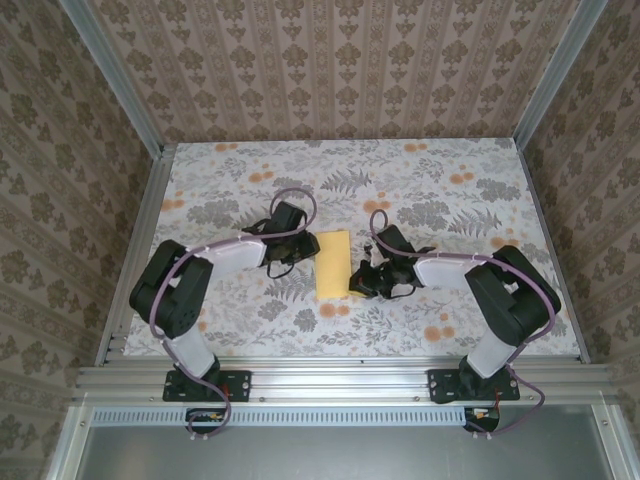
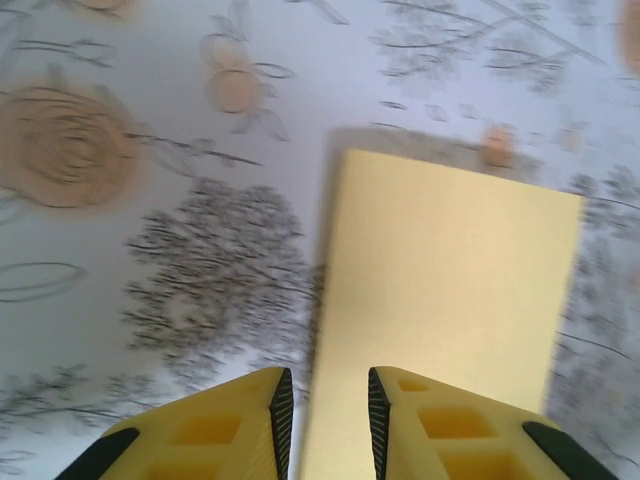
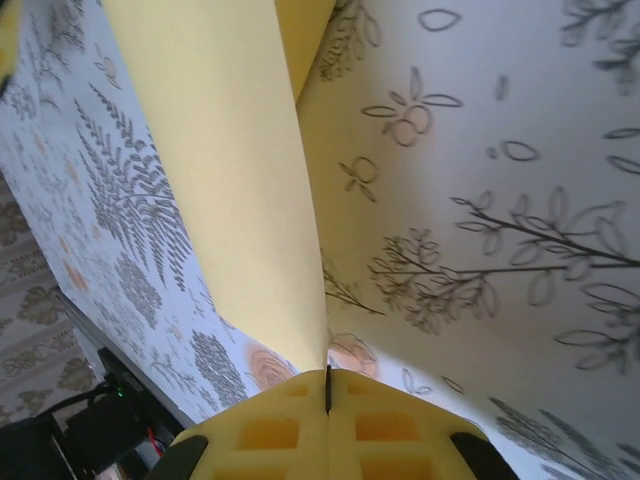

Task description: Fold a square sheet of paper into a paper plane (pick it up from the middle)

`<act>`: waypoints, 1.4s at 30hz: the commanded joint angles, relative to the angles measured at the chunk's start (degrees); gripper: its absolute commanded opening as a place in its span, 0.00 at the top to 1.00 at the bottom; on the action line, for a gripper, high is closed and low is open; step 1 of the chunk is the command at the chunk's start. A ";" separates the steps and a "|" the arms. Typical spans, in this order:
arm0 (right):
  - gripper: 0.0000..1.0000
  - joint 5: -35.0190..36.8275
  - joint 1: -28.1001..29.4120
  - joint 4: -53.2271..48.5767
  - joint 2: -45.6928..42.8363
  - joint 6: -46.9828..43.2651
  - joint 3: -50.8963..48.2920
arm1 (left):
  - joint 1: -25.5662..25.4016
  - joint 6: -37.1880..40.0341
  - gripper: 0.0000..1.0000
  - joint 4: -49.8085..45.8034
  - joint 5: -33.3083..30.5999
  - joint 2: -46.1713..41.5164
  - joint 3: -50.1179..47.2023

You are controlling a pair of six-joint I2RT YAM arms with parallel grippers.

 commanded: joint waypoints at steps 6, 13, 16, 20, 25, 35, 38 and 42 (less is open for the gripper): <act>1.00 -4.17 -3.49 -13.16 -0.97 -10.80 2.57 | -2.33 2.26 0.73 7.85 4.01 0.42 -1.77; 1.00 -4.12 -3.78 -13.73 -0.93 -10.30 4.07 | -2.49 1.98 0.80 5.22 2.13 6.82 1.46; 1.00 -4.10 -3.78 -13.51 -0.67 -9.44 4.90 | -2.68 1.89 0.82 4.02 1.49 8.76 2.29; 1.00 -4.80 -3.70 -11.76 -0.46 -7.46 6.09 | -2.92 1.53 0.83 3.66 1.27 10.16 2.38; 1.00 -5.39 -3.43 -8.94 0.40 -5.02 8.27 | -3.21 1.88 0.84 2.69 0.58 10.79 3.04; 1.00 -5.61 -2.16 -2.92 5.58 -1.16 12.14 | -3.47 2.41 0.84 1.82 0.06 10.84 3.29; 1.00 -5.52 -1.72 -2.74 7.31 -1.24 13.03 | -3.47 2.57 0.84 1.81 0.07 10.88 3.30; 1.00 -5.46 -1.36 -2.58 8.97 -1.24 13.67 | -3.54 2.66 0.84 1.68 0.03 10.79 3.31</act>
